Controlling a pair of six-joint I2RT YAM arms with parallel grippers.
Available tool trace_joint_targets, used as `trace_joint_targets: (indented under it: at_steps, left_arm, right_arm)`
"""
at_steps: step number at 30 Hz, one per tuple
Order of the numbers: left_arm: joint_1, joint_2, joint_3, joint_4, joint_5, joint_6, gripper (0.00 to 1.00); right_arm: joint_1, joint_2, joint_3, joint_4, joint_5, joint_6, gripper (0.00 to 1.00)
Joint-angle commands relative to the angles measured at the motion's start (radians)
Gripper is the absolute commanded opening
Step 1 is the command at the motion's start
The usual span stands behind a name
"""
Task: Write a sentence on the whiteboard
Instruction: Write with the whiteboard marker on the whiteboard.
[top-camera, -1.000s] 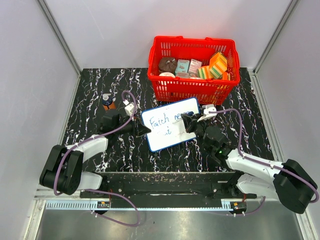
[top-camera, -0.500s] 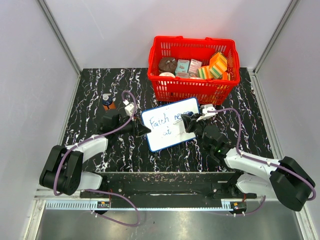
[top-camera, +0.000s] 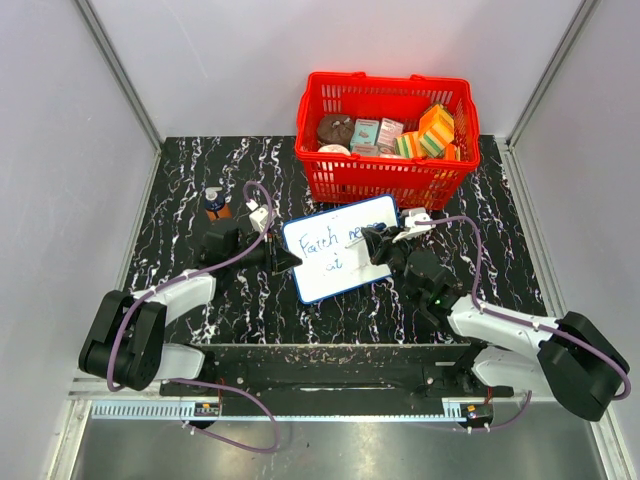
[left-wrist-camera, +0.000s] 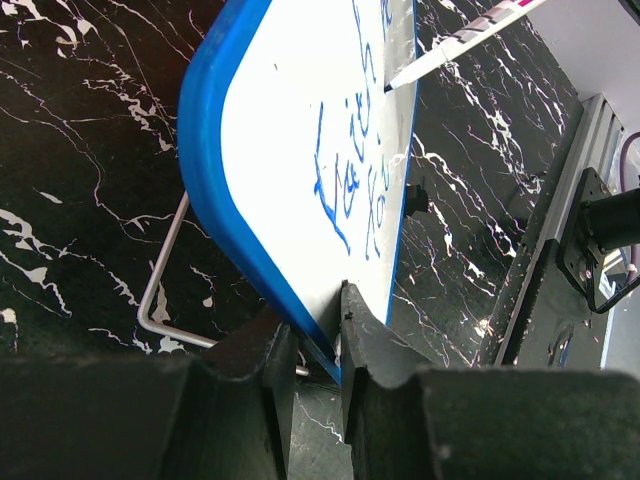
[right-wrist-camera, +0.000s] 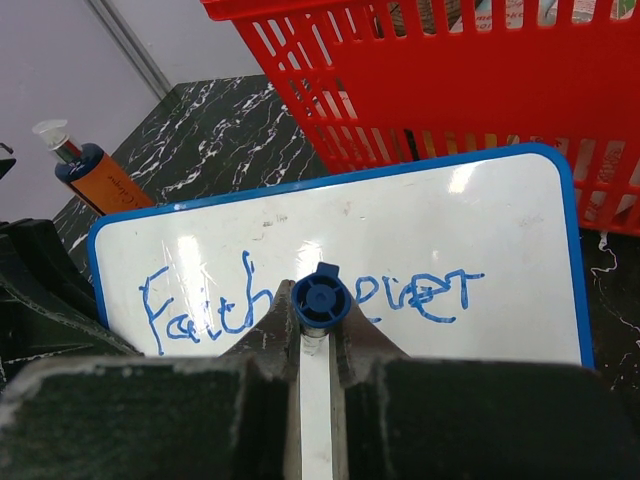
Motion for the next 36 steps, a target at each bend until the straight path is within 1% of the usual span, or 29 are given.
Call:
trace_joint_targets:
  at_steps: [1,36]
  left_arm:
    - [0.004,-0.010,0.010,0.006,-0.112,0.138,0.00]
    - [0.005,-0.006,0.010,0.006,-0.112,0.140,0.00]
  right_arm:
    - [-0.008,0.011,0.011,0.035,-0.012,0.015,0.00]
    - [-0.008,-0.051,-0.102,-0.014,-0.063,0.090,0.00]
